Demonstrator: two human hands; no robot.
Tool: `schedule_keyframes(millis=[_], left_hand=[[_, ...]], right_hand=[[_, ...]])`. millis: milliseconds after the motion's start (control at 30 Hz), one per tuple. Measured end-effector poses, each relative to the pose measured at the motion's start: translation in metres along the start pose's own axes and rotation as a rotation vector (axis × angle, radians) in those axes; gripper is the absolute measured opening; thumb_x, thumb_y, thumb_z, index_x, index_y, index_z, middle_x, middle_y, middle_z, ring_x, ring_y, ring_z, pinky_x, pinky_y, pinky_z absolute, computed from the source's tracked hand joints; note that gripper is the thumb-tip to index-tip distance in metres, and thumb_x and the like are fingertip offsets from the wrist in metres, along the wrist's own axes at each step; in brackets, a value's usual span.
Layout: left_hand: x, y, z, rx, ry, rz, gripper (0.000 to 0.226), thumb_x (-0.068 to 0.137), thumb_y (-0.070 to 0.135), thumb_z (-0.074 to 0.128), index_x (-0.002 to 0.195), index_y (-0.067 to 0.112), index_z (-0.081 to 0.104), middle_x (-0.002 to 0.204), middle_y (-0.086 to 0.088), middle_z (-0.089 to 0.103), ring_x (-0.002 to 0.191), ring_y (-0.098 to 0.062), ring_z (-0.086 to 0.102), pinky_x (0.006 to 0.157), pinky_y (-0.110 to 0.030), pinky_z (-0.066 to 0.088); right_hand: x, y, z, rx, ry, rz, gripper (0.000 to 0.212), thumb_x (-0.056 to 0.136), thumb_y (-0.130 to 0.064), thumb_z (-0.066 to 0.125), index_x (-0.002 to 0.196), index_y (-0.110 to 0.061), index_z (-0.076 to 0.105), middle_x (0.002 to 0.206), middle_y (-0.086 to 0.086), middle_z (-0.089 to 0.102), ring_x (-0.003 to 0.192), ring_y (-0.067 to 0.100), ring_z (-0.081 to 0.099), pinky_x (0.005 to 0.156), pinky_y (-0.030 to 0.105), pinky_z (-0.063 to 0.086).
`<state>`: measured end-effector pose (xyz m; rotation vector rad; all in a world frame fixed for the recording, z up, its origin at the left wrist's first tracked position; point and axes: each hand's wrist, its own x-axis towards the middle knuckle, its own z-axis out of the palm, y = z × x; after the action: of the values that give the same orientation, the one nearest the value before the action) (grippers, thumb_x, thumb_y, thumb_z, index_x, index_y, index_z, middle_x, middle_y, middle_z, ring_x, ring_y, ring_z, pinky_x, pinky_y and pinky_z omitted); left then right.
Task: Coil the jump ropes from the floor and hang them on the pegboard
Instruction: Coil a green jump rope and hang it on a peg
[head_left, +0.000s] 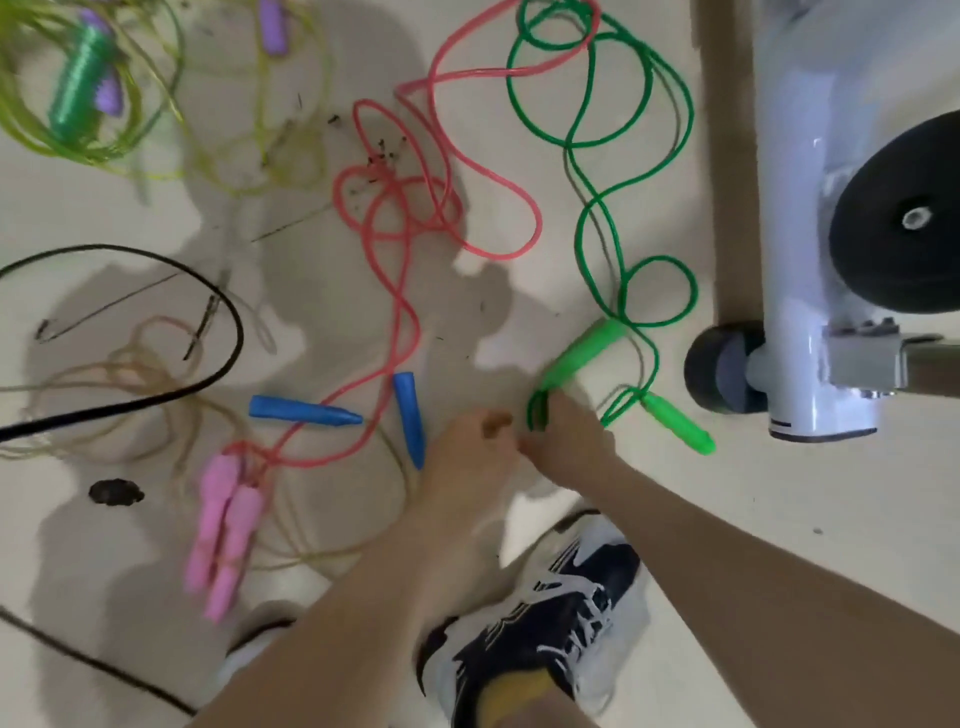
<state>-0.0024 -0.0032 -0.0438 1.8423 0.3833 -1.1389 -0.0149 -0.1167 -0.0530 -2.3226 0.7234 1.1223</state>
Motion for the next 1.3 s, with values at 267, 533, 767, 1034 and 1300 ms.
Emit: schedule_keyframes(millis=[267,533,767,1034,1300], left_hand=[[-0.100,0.071,-0.051,-0.030,-0.081,-0.147,0.031,0.088,0.030,0.059,0.061,0.015,0.058,0.058,-0.002,0.054,0.060,-0.019,0.052,0.064,-0.035,0.044],[-0.291,0.270,-0.152,-0.482,0.191,0.253,0.032,0.075,0.037,0.058,0.082,0.007,0.064,0.046,0.008,0.042,0.048,-0.017,0.037,0.051,-0.030,0.031],[-0.521,0.457,-0.298,-0.883,0.117,0.493,0.024,0.094,0.017,0.052,0.072,0.018,0.043,0.042,0.009,0.019,0.032,-0.006,0.015,0.037,-0.014,0.011],[-0.718,0.552,-0.388,-0.552,0.470,0.792,0.045,0.100,0.043,0.037,0.074,0.011,0.055,0.040,0.005,0.040,0.033,-0.013,0.038,0.043,-0.022,0.031],[-0.813,0.543,-0.434,-0.192,0.788,1.100,0.017,0.097,0.023,0.048,0.082,0.021,0.056,0.053,0.008,0.044,0.044,-0.010,0.041,0.052,-0.030,0.036]], right_hand=[[-0.154,-0.044,-0.054,0.366,-0.186,-0.180,0.005,0.078,-0.001,0.056,0.077,-0.005,0.059,0.072,0.015,0.061,0.064,0.023,0.051,0.060,0.031,0.036],[-0.315,-0.145,-0.233,0.623,-0.068,-0.388,0.035,0.062,-0.031,0.065,0.069,0.003,0.063,0.059,0.009,0.053,0.059,0.016,0.041,0.059,0.031,0.031],[-0.467,-0.236,-0.376,0.344,0.647,-0.696,0.026,0.068,-0.010,0.062,0.085,-0.025,0.075,0.080,-0.006,0.067,0.081,0.020,0.062,0.073,0.024,0.045],[-0.646,-0.298,-0.488,0.623,0.133,-0.688,0.017,0.084,0.001,0.061,0.096,-0.012,0.059,0.060,0.007,0.057,0.047,0.020,0.053,0.046,0.023,0.037],[-0.756,-0.315,-0.537,1.597,-0.907,-0.728,0.054,0.045,-0.009,0.092,0.085,-0.014,0.055,0.059,-0.002,0.032,0.038,0.007,0.036,0.028,0.015,0.032]])
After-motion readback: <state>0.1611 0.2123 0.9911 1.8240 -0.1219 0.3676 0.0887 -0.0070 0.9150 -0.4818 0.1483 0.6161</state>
